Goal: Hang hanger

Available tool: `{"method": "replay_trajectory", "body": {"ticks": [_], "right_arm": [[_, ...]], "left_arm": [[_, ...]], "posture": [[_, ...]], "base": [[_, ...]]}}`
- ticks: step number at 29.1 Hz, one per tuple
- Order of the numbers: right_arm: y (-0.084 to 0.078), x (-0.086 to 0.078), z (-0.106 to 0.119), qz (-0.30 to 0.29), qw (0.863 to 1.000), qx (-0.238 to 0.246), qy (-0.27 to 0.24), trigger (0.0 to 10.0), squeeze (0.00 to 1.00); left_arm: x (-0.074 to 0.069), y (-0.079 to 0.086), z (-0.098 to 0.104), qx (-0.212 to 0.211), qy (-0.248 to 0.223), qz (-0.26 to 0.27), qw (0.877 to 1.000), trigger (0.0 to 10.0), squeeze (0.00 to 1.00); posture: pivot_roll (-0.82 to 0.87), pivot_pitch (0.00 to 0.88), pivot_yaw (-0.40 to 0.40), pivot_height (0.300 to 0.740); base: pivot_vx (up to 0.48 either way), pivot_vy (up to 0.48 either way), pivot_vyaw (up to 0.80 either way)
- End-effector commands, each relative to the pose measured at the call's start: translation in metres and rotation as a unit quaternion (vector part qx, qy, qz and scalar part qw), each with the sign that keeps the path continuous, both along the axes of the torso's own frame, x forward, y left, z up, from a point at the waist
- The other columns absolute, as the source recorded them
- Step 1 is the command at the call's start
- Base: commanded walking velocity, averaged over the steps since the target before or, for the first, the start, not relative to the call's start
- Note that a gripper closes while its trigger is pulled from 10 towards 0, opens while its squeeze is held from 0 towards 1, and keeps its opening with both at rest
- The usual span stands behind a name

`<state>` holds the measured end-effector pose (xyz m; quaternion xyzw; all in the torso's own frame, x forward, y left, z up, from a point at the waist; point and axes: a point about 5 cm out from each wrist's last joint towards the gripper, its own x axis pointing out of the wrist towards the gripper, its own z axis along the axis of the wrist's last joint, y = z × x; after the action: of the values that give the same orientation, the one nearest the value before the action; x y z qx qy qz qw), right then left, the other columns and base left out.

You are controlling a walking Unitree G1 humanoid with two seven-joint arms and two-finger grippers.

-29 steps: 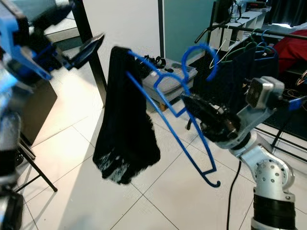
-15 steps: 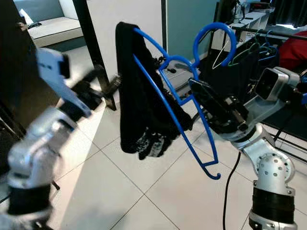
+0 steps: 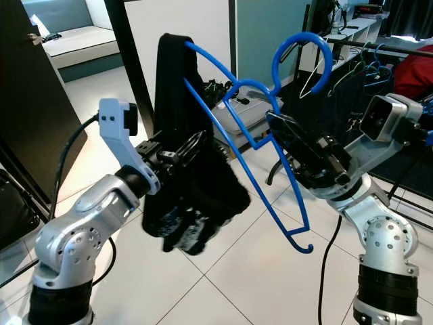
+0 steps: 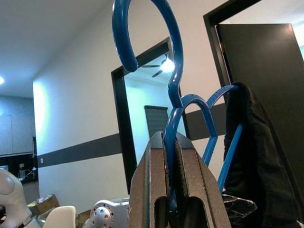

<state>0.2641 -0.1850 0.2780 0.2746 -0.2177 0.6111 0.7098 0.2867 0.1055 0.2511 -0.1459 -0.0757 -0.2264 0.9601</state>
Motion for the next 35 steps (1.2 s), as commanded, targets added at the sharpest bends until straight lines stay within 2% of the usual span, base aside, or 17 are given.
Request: {"method": "replay_trajectory", "body": {"ticks": [1, 2, 5, 6, 9, 10, 11, 12, 17, 18, 20, 21, 24, 27, 29, 34, 35], "right_arm": [[-0.001, -0.003, 0.008, 0.011, 1.0, 0.012, -0.022, 10.0, 0.0], [-0.001, -0.003, 0.009, 0.011, 1.0, 0.011, -0.023, 10.0, 0.0], [-0.001, -0.003, 0.009, 0.011, 1.0, 0.011, -0.023, 10.0, 0.0], [-0.001, -0.004, 0.01, 0.011, 1.0, 0.011, -0.025, 10.0, 0.0], [-0.001, -0.004, 0.01, 0.011, 1.0, 0.011, -0.025, 10.0, 0.0], [-0.001, -0.004, 0.01, 0.009, 1.0, 0.009, -0.026, 10.0, 0.0], [-0.001, -0.004, 0.01, 0.009, 1.0, 0.009, -0.026, 10.0, 0.0], [-0.002, -0.003, 0.01, 0.003, 1.0, 0.005, -0.024, 10.0, 0.0], [-0.001, 0.001, 0.006, -0.015, 1.0, -0.007, -0.015, 10.0, 0.0], [0.002, 0.006, 0.002, -0.033, 0.999, -0.016, -0.005, 10.0, 0.0], [0.002, 0.007, 0.001, -0.037, 0.999, -0.017, -0.003, 10.0, 0.0], [0.003, 0.011, -0.001, -0.056, 0.998, -0.025, 0.007, 10.0, 0.0], [0.005, 0.017, -0.004, -0.075, 0.996, -0.032, 0.02, 10.0, 0.0], [0.002, 0.05, -0.016, -0.181, 0.977, -0.047, 0.1, 10.0, 0.0], [0.002, 0.05, -0.016, -0.181, 0.977, -0.047, 0.1, 10.0, 0.0], [-0.007, 0.063, -0.015, -0.227, 0.965, -0.014, 0.131, 10.0, 0.0], [-0.012, 0.071, -0.013, -0.254, 0.955, 0.011, 0.151, 10.0, 0.0]], "left_arm": [[-0.001, 0.005, -0.001, 0.024, 0.0, 0.021, 0.999, 10.0, 0.0], [0.0, 0.009, -0.001, 0.052, -0.007, 0.042, 0.998, 4.6, 0.0], [0.0, 0.009, -0.001, 0.052, -0.007, 0.042, 0.998, 4.6, 0.0], [0.002, 0.013, -0.003, 0.089, -0.015, 0.061, 0.994, 0.0, 0.0], [0.002, 0.013, -0.003, 0.089, -0.015, 0.061, 0.994, 0.0, 0.0], [0.005, 0.019, -0.001, 0.12, -0.031, 0.087, 0.988, 0.0, 0.0], [0.005, 0.019, -0.001, 0.12, -0.031, 0.087, 0.988, 0.0, 0.0], [0.006, 0.025, 0.004, 0.148, -0.051, 0.109, 0.982, 0.0, 0.0], [0.006, 0.031, 0.015, 0.174, -0.084, 0.126, 0.973, 0.0, 0.0], [0.003, 0.028, 0.022, 0.176, -0.109, 0.116, 0.971, 0.0, 0.0], [0.002, 0.027, 0.024, 0.175, -0.114, 0.113, 0.971, 0.0, 0.0], [-0.001, 0.022, 0.029, 0.174, -0.136, 0.099, 0.97, 0.0, 0.0], [-0.004, 0.017, 0.034, 0.174, -0.158, 0.085, 0.968, 0.0, 0.0], [-0.016, -0.004, 0.039, 0.204, -0.224, 0.023, 0.953, 0.0, 0.0], [-0.016, -0.004, 0.039, 0.204, -0.224, 0.023, 0.953, 0.0, 0.0], [-0.023, -0.016, 0.036, 0.23, -0.253, -0.021, 0.939, 0.0, 0.0], [-0.026, -0.021, 0.033, 0.241, -0.26, -0.043, 0.934, 0.0, 0.0]], "posture": [[-0.02, 0.0, 0.04, 0.74], [-0.02, 0.0, 0.041, 0.74], [-0.02, 0.0, 0.041, 0.74], [-0.03, 0.0, 0.041, 0.74], [-0.03, 0.0, 0.041, 0.74], [-0.03, 0.0, 0.041, 0.74], [-0.03, 0.0, 0.041, 0.74], [-0.03, 0.0, 0.041, 0.74], [-0.02, 0.0, 0.038, 0.74], [-0.02, 0.0, 0.034, 0.74], [-0.02, 0.0, 0.033, 0.74], [-0.02, 0.0, 0.029, 0.74], [-0.01, 0.0, 0.026, 0.74], [-0.01, 0.0, 0.02, 0.74], [-0.01, 0.0, 0.02, 0.74], [-0.01, 0.0, 0.015, 0.74], [-0.01, 0.0, 0.016, 0.74]], "base": [[0.0, 0.0, 0.0], [0.0, 0.0, 0.0], [0.0, 0.0, 0.0], [0.0, 0.0, 0.0], [0.0, 0.0, 0.0], [0.0, 0.0, 0.0], [0.0, 0.0, 0.0], [0.0, 0.0, 0.0], [0.0, 0.0, 0.0], [0.0, 0.0, 0.0], [0.0, 0.0, 0.0], [0.0, 0.0, 0.0], [0.0, 0.0, 0.0], [0.0, 0.0, 0.0], [0.0, 0.0, 0.0], [0.0, 0.0, 0.0], [0.0, 0.0, 0.0]]}}
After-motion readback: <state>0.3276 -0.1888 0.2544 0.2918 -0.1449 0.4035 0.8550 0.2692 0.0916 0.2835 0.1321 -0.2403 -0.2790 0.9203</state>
